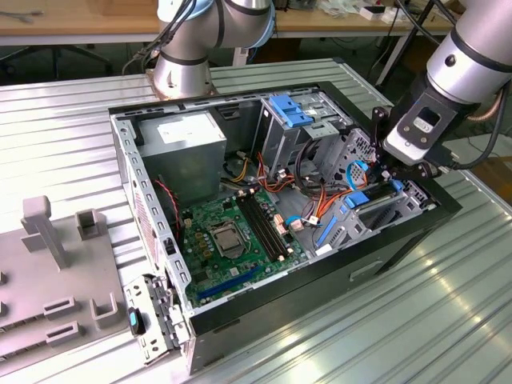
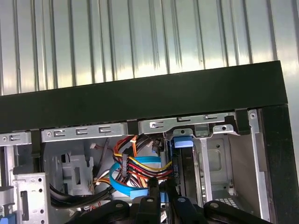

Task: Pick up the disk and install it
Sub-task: 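Insert the second disk wire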

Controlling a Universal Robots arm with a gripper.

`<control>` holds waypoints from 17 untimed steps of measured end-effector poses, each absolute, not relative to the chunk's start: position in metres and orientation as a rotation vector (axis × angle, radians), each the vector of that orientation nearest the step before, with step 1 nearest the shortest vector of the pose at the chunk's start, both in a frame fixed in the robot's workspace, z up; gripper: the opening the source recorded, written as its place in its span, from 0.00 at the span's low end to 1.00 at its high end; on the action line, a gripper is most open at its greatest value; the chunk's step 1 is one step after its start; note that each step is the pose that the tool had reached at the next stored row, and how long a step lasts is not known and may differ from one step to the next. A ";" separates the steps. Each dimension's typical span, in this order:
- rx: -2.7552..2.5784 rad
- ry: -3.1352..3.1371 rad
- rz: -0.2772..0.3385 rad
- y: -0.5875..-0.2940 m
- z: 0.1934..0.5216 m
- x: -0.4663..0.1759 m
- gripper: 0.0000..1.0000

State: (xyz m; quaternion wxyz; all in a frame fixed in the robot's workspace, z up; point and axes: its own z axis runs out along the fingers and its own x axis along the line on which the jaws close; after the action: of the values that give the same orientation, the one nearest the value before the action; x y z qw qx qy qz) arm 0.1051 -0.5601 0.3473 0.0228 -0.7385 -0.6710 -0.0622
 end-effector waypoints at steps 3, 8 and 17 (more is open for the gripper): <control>-2.287 -2.078 -0.193 -0.560 0.347 0.105 0.17; -2.277 -2.068 -0.210 -0.567 0.347 0.104 0.17; -2.270 -2.060 -0.223 -0.577 0.347 0.103 0.17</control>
State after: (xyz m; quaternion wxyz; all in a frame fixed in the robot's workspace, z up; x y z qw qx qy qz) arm 0.1032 -0.5767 0.3473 0.0341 -0.7381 -0.6700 -0.0725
